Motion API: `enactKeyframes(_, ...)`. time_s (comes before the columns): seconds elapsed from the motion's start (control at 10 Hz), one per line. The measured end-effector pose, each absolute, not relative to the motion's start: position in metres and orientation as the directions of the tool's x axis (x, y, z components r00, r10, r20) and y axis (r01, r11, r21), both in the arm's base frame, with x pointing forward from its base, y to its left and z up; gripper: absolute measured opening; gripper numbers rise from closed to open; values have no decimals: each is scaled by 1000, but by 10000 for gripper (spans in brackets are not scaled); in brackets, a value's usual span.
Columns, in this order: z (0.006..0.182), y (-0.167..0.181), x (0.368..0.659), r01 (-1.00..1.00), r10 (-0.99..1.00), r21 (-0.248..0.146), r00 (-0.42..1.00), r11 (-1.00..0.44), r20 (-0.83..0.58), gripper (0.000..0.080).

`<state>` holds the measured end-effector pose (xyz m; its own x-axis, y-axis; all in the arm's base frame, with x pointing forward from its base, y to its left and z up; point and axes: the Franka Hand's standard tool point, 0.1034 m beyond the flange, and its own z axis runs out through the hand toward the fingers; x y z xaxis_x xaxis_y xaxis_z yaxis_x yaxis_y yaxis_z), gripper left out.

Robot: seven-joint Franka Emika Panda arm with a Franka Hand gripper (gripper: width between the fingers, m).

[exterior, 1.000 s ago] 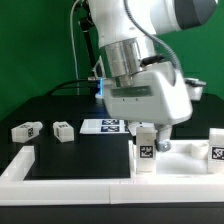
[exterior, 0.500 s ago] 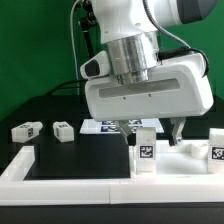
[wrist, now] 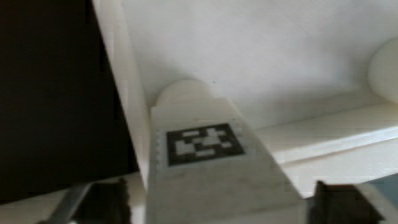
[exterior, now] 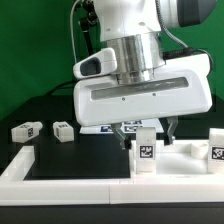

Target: Assemble square table

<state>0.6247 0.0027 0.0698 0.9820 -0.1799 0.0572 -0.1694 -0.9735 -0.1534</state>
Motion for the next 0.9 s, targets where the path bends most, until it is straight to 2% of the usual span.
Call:
enactKeyframes(0.1, 70, 3, 625, -198, -209, -156, 977, -968, 53, 371)
enactKeyframes(0.2, 70, 4, 625, -292, -302, -164, 953, -942, 37, 290)
enactKeyframes(0.5, 70, 1, 625, -580, -587, -183, 810, -794, -21, 290)
enactKeyframes(0.6, 70, 1, 625, -709, -713, -179, 699, -682, -51, 290)
enactKeyframes(0.7, 68, 2, 623, -851, -849, -181, 516, -493, -113, 290)
enactKeyframes(0.8, 67, 4, 622, -940, -929, -175, 324, -294, -179, 290)
enactKeyframes(0.9, 67, 5, 622, -969, -951, -166, 217, -183, -219, 290)
